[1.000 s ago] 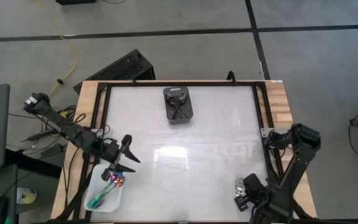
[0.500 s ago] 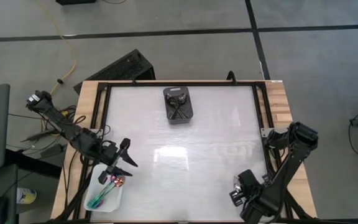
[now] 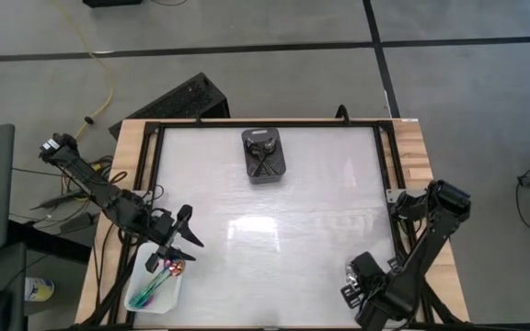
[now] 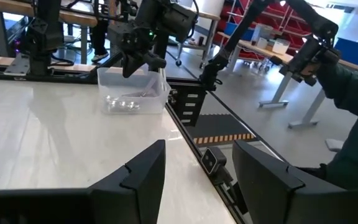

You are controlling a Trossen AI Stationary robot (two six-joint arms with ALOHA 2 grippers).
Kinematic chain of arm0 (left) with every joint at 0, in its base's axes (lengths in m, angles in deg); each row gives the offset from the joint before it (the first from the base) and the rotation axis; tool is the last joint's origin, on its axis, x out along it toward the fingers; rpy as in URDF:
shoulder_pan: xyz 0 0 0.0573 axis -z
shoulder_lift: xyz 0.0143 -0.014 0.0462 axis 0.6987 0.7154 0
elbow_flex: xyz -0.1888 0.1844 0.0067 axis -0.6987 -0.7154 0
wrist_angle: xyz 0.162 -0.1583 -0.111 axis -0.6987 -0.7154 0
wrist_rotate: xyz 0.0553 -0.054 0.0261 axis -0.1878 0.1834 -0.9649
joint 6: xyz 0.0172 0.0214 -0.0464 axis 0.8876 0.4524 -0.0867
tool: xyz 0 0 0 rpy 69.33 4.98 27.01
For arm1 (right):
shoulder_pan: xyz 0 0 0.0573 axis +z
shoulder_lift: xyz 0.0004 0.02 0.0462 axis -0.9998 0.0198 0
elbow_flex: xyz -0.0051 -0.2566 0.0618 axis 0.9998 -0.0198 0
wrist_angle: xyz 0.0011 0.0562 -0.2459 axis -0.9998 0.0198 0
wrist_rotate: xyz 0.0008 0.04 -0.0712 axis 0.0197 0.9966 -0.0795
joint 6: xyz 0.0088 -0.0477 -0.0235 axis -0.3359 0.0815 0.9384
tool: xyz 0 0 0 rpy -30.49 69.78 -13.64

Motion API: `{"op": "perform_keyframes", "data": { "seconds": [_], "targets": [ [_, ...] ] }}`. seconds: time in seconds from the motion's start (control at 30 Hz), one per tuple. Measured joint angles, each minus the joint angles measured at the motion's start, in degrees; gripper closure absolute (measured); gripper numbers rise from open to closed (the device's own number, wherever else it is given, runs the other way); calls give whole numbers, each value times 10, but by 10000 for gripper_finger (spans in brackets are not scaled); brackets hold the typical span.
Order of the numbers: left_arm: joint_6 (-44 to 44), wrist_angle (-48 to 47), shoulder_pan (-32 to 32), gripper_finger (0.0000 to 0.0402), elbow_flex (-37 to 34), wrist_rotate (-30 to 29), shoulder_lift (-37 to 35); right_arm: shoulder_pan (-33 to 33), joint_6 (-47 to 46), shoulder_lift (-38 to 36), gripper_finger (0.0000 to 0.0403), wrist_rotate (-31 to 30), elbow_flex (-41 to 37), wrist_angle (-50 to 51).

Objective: Sort silverware by color (type)
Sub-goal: Return to Home Position

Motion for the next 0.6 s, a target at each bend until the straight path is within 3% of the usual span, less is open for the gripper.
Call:
{"op": "perform_keyframes", "data": {
  "seconds": [0.1,0.27,0.33,0.47,0.6],
  "targets": [
    [-6,-3,0,231,0,-17,0,0,30,0,355,0,24,19],
    [-7,-46,-1,231,0,-186,0,-9,130,0,356,-29,75,36],
    [-6,-41,-2,231,0,-228,0,-19,193,-4,359,-31,95,35],
    [11,-15,-18,231,0,-216,0,-50,328,-32,375,-58,115,28],
    [25,-12,-44,231,10,-206,-2,-79,562,-88,386,-168,115,-49]
  ]
}}
